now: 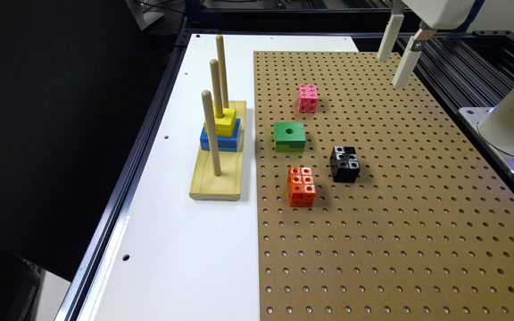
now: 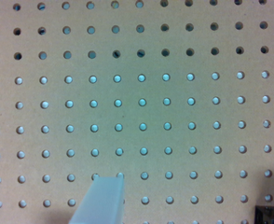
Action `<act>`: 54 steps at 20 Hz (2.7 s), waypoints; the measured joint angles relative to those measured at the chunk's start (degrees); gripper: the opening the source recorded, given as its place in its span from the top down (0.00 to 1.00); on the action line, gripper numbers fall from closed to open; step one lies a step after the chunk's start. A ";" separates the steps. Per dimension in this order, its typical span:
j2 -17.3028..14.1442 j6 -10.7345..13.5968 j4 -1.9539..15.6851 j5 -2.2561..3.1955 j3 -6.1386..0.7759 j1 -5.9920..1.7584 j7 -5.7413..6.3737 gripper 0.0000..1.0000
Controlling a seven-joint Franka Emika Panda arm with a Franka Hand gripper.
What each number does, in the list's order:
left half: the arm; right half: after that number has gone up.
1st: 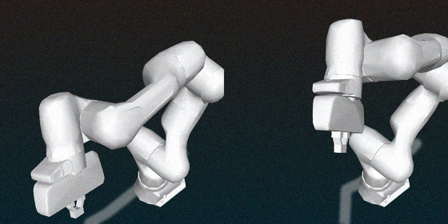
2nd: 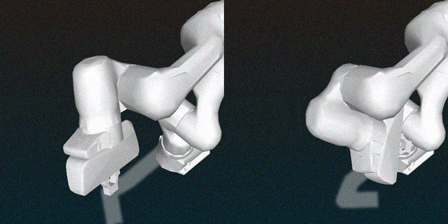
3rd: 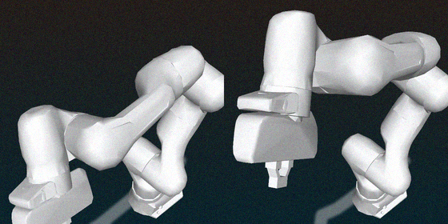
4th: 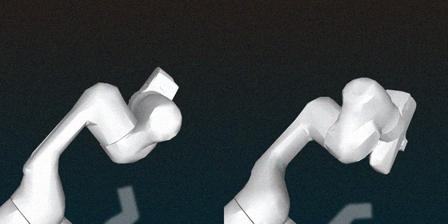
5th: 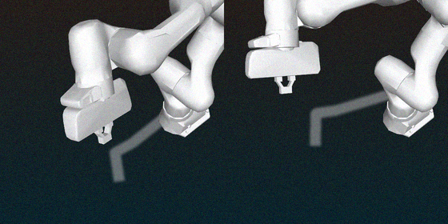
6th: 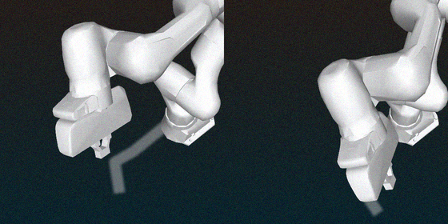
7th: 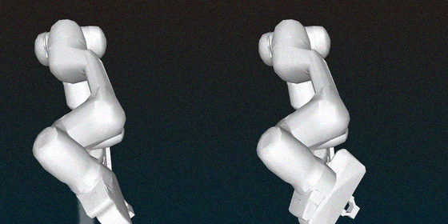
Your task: Pick up pink block.
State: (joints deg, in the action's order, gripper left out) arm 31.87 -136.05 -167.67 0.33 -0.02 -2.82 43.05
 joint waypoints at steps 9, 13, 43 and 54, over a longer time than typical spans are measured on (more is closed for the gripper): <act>0.02 0.00 -0.02 0.00 0.00 -0.01 0.00 0.00; 0.05 0.00 -0.01 0.00 0.00 -0.14 -0.01 0.00; -5.67 -2.48 5.03 0.12 0.00 -7.91 -7.06 0.00; -13.48 -3.23 12.33 0.12 0.00 -11.01 -10.14 0.00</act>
State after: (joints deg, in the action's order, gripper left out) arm 18.39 -139.27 -155.34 0.45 -0.02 -13.83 32.91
